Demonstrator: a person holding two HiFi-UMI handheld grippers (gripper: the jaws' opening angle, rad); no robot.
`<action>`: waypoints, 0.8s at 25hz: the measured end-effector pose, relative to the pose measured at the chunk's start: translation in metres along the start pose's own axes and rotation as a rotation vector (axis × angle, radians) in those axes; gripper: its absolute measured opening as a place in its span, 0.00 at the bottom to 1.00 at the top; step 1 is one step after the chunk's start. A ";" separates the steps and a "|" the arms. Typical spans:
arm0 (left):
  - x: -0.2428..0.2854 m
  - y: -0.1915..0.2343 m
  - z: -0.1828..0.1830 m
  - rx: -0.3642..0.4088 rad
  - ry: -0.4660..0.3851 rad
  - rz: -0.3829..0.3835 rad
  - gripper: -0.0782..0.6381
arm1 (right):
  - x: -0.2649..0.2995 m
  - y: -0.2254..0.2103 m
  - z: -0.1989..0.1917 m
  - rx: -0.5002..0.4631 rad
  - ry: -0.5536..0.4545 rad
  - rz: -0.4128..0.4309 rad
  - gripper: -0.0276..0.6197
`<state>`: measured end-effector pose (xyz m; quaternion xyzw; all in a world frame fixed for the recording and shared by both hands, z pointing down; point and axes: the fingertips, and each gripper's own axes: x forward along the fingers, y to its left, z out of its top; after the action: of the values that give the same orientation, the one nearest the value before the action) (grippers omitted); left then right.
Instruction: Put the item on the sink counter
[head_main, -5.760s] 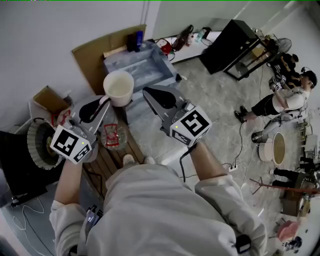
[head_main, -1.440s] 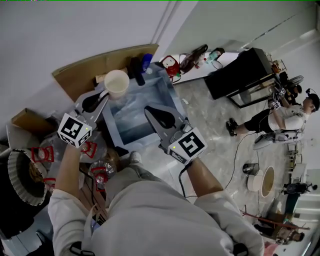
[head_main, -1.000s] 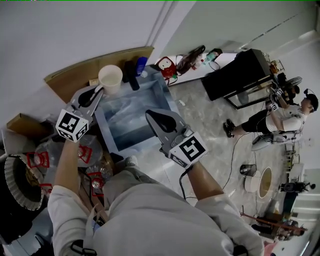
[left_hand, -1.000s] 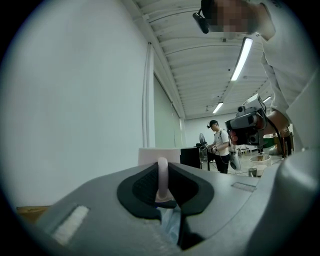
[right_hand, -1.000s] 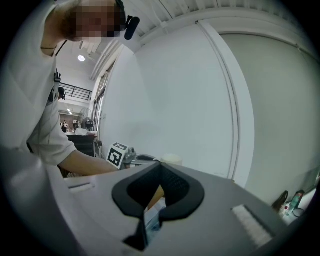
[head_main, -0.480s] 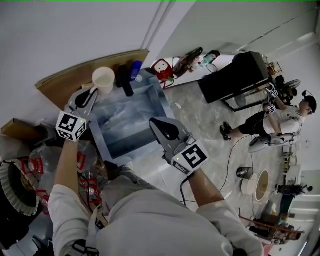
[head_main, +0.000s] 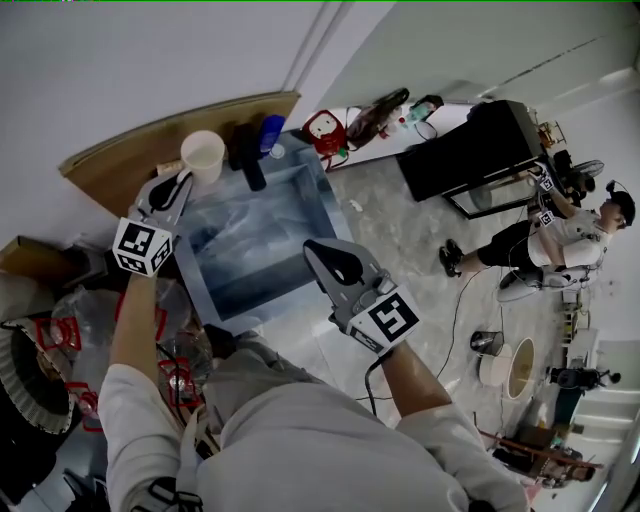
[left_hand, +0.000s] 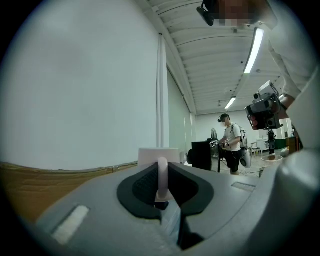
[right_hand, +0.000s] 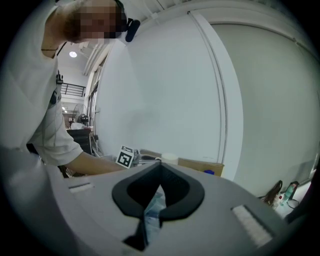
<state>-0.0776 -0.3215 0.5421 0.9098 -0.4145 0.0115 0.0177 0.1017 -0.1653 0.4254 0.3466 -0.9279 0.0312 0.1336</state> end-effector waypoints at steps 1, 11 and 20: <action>0.002 0.002 -0.004 -0.003 0.003 0.003 0.16 | 0.001 -0.001 -0.002 0.001 0.003 0.001 0.05; 0.018 0.011 -0.045 -0.024 0.037 0.019 0.16 | 0.003 -0.014 -0.027 0.015 0.039 -0.002 0.05; 0.026 0.019 -0.083 -0.058 0.060 0.049 0.16 | 0.001 -0.025 -0.043 0.008 0.078 -0.013 0.05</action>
<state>-0.0750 -0.3501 0.6265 0.8977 -0.4362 0.0274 0.0560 0.1269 -0.1779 0.4661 0.3515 -0.9197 0.0474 0.1685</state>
